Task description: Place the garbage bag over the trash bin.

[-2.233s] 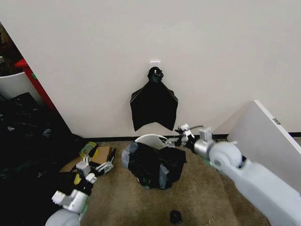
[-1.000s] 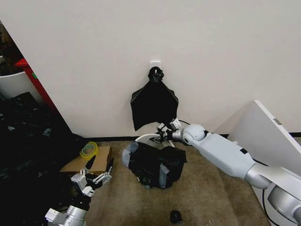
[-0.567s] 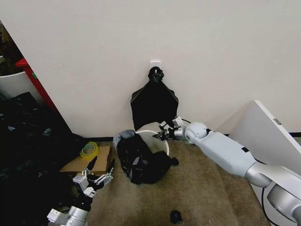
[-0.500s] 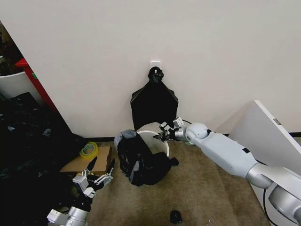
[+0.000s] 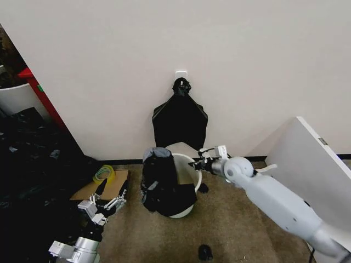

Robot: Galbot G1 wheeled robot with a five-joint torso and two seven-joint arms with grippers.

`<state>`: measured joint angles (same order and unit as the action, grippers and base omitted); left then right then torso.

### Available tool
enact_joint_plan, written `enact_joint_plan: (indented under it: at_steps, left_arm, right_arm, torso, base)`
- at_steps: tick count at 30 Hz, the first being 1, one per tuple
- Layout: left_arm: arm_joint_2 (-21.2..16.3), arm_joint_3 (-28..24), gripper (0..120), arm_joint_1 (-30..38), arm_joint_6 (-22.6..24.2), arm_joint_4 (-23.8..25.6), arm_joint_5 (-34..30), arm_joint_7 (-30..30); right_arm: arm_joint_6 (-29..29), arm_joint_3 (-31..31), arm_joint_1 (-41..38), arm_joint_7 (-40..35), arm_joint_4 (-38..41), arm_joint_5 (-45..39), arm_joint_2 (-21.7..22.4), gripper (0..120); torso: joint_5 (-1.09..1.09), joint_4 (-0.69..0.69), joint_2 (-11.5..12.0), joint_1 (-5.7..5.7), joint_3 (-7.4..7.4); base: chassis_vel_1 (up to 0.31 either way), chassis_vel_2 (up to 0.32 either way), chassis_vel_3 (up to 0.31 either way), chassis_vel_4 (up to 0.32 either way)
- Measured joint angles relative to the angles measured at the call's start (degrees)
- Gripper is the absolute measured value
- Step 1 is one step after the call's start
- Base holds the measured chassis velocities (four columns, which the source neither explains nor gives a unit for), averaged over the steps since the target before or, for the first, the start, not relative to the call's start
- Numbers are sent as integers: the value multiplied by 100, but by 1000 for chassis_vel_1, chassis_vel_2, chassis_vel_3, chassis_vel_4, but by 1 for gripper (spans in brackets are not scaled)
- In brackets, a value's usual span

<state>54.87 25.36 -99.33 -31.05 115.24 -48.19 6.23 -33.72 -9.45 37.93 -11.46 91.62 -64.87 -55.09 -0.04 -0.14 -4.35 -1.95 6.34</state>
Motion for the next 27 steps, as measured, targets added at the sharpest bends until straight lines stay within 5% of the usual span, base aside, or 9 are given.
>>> enact_joint_plan:
  at_steps: [10,27]
  left_arm:
    - [-55,-83,100,135,135,55,-37,-152]
    - [-93,-159,100,182,193,97,-75,-243]
  right_arm:
    - [444,1073,1443,-1600,999,-115,-251,3]
    - [1057,956,2024,-1552,1240,933,-803,3]
  torso:
    - [0,-1,0,0,0]
    - [1,1,0,0,0]
  base:
    - [0,0,0,0]
    - [0,0,0,0]
